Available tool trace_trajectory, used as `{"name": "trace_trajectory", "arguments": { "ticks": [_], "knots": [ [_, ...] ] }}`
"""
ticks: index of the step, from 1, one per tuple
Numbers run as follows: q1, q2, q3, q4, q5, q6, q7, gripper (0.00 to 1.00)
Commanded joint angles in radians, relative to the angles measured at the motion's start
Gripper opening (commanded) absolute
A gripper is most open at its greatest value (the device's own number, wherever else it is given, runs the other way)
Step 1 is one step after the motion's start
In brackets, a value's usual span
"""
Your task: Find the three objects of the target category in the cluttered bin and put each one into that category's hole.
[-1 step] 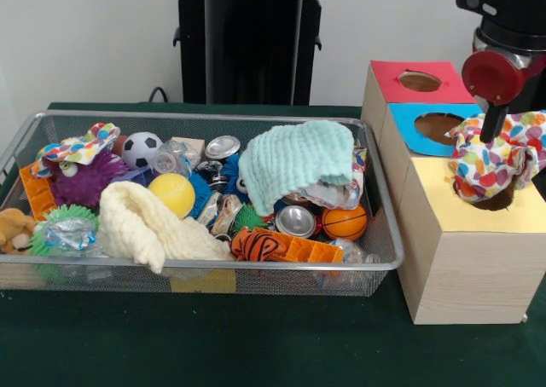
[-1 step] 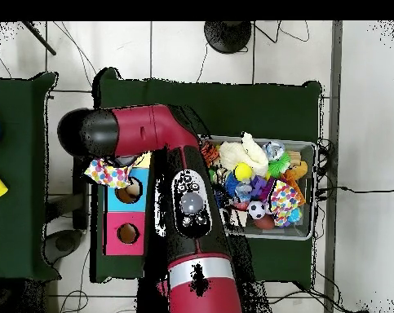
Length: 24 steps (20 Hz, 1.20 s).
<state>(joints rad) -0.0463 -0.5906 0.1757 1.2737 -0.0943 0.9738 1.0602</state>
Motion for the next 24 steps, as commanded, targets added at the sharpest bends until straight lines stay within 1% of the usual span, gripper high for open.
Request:
{"name": "trace_trajectory", "arguments": {
  "ticks": [1, 4, 8, 12, 17, 24],
  "knots": [
    [-0.010, 0.056, 0.072, 0.076, -0.034, -0.075, 0.050, 0.00],
    [-0.002, 0.095, 0.066, 0.049, -0.051, -0.110, 0.060, 0.00],
    [-0.002, 0.134, 0.056, 0.062, -0.069, -0.174, 0.072, 0.00],
    [-0.004, 0.150, 0.044, 0.089, -0.088, -0.228, 0.078, 0.00],
    [0.019, 0.199, 0.015, 0.067, -0.114, -0.285, 0.120, 0.00],
    [0.024, 0.214, 0.008, 0.099, -0.119, -0.335, 0.144, 0.00]
  ]
}}
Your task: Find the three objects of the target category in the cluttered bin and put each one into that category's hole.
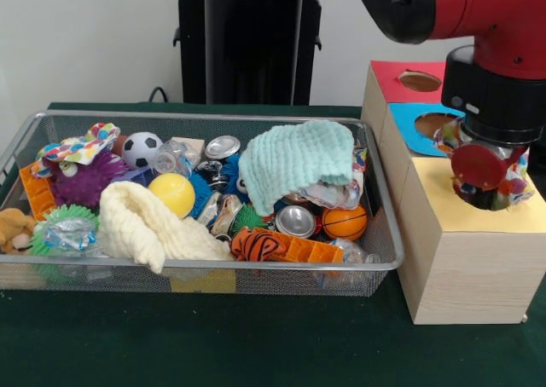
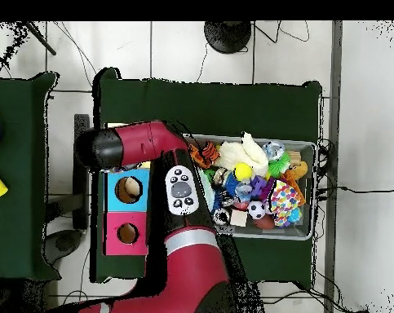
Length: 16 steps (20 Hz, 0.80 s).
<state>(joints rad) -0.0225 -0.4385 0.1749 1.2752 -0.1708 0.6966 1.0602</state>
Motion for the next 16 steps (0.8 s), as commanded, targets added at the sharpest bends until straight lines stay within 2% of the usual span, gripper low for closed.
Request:
{"name": "trace_trajectory", "arguments": {
  "ticks": [1, 4, 6, 12, 16],
  "knots": [
    [0.003, 0.066, 0.006, 0.099, -0.044, -0.061, 0.150, 0.00],
    [0.010, 0.069, 0.000, 0.109, -0.041, -0.071, 0.164, 0.00],
    [0.007, 0.044, 0.001, 0.136, -0.034, -0.060, 0.162, 0.00],
    [-0.011, -0.078, 0.014, 0.221, 0.007, 0.032, 0.144, 0.00],
    [-0.012, -0.150, 0.009, 0.236, 0.032, 0.107, 0.140, 0.00]
  ]
}}
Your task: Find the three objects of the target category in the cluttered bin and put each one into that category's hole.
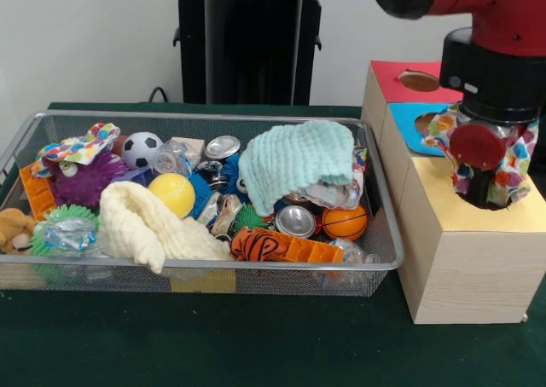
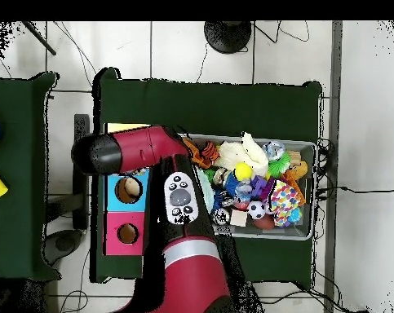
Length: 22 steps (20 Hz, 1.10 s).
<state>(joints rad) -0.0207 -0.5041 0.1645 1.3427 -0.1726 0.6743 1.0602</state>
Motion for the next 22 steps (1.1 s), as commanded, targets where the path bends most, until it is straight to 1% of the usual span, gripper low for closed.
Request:
{"name": "trace_trajectory", "arguments": {
  "ticks": [1, 4, 9, 18, 21, 22],
  "knots": [
    [-0.013, -0.100, 0.020, 0.167, 0.039, 0.143, 0.140, 0.00],
    [-0.010, -0.137, 0.017, 0.160, 0.054, 0.176, 0.149, 0.00],
    [0.007, -0.124, 0.012, 0.115, 0.060, 0.188, 0.172, 0.00],
    [0.012, -0.137, 0.001, 0.136, 0.070, 0.187, 0.188, 0.00],
    [0.016, -0.135, -0.013, 0.142, 0.077, 0.192, 0.213, 0.00],
    [0.018, -0.137, -0.022, 0.151, 0.085, 0.195, 0.234, 0.00]
  ]
}}
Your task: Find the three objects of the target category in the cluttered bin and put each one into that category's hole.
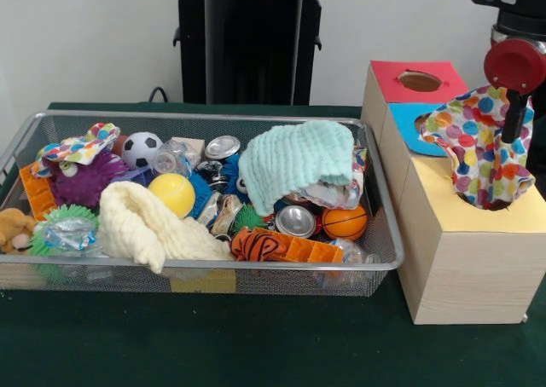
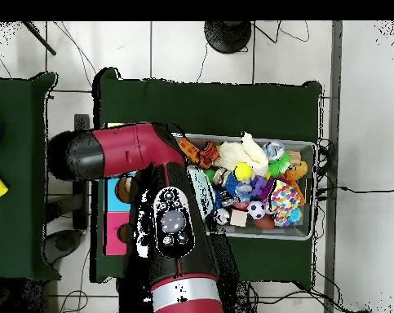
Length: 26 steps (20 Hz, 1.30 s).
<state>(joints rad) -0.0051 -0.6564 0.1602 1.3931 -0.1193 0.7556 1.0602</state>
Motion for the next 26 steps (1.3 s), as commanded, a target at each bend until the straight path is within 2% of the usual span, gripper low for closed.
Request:
{"name": "trace_trajectory", "arguments": {
  "ticks": [1, 4, 14, 26],
  "knots": [
    [0.003, 0.013, -0.024, 0.107, 0.039, 0.115, 0.248, 0.00],
    [0.009, 0.015, -0.053, 0.116, 0.057, 0.138, 0.288, 0.00],
    [0.035, 0.028, -0.114, 0.118, 0.093, 0.173, 0.333, 0.00],
    [0.062, 0.051, -0.138, 0.113, 0.143, 0.177, 0.309, 0.00]
  ]
}}
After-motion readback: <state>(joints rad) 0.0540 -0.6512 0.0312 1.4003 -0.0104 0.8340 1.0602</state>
